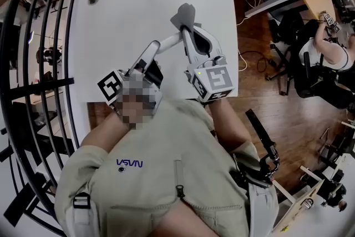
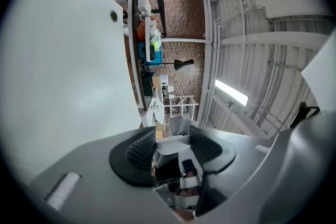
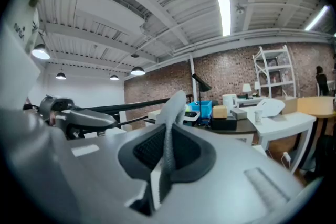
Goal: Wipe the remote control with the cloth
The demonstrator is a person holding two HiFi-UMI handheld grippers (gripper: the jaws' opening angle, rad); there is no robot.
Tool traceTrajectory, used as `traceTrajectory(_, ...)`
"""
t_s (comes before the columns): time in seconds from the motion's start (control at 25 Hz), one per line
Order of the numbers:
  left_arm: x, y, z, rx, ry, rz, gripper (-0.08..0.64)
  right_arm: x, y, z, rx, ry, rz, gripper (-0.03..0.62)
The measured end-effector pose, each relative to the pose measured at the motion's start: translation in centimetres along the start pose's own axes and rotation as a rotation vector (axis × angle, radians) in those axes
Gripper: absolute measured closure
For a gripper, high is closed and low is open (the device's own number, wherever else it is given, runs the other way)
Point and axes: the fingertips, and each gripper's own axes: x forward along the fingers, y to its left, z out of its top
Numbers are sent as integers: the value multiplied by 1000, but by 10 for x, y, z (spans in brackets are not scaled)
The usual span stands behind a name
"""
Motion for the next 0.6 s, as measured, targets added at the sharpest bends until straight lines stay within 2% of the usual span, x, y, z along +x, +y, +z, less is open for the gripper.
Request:
traceTrajectory(0.16, 0, 3, 8, -19, -34, 8, 345, 0, 34, 1, -17, -10, 91, 574)
traceTrajectory(0.32, -1, 7, 15, -51, -69, 9, 345, -2, 77, 5, -33, -31, 233, 574)
traceTrajectory(0.4, -2, 6, 19, -53, -85, 2, 345, -6, 86, 5, -23, -39, 271, 575)
traceTrajectory(0.48, -3, 4, 21, -50, -95, -8, 345, -11, 75, 7, 0, -56, 224, 574)
traceTrajectory(0.6, -2, -2, 22, -52, -103, -24, 345, -21, 24, 7, 43, -81, 12, 574)
